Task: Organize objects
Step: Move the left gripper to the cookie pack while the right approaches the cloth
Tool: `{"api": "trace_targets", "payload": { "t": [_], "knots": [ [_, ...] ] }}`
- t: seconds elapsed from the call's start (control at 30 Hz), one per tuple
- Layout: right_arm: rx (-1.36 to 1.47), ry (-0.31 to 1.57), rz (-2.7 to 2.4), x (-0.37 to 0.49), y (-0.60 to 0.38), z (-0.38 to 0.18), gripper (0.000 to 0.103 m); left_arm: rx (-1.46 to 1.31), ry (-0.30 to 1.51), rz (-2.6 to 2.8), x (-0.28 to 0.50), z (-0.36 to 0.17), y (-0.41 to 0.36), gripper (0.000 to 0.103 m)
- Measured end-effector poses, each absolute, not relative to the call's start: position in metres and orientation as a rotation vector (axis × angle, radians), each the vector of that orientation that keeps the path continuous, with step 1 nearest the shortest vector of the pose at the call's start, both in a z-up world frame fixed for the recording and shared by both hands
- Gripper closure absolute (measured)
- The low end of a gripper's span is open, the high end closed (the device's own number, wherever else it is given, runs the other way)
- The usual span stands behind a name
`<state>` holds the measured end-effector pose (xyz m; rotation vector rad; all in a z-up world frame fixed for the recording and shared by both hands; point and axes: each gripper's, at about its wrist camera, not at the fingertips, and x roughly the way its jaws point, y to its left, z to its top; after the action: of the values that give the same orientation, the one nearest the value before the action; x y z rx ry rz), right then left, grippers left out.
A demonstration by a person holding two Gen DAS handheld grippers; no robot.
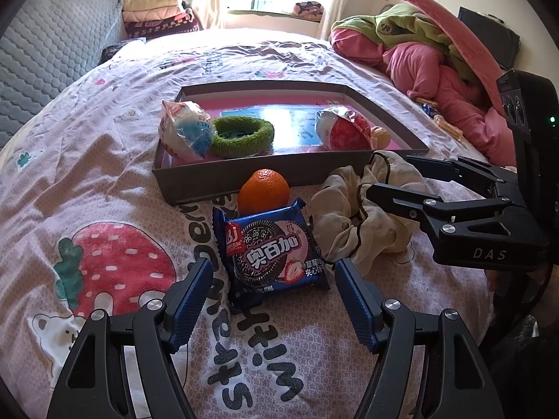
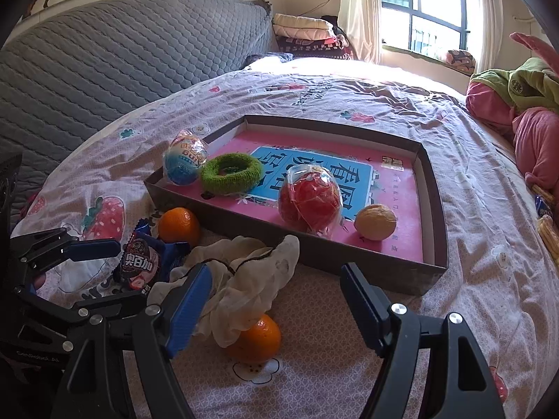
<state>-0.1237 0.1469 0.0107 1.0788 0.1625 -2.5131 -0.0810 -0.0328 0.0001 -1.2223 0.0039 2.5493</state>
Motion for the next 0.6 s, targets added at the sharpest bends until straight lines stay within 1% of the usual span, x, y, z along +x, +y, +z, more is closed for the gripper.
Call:
{"api": "trace_targets", "payload": {
  "t": [0.43,0.6],
  "knots": [
    [1.104,0.146,-2.506,-0.1285,0.1445,0.0056,0.028,-1.249,-0.006,2.51,-0.0777,-0.0018,-0.0285,0.029],
    [1.12,0.132,-2.493,-0.13,0.1437,0.0045,0.033,-1.249,0.005,2.503,-0.0765,-0.0019,-0.027,0.029]
  ]
}}
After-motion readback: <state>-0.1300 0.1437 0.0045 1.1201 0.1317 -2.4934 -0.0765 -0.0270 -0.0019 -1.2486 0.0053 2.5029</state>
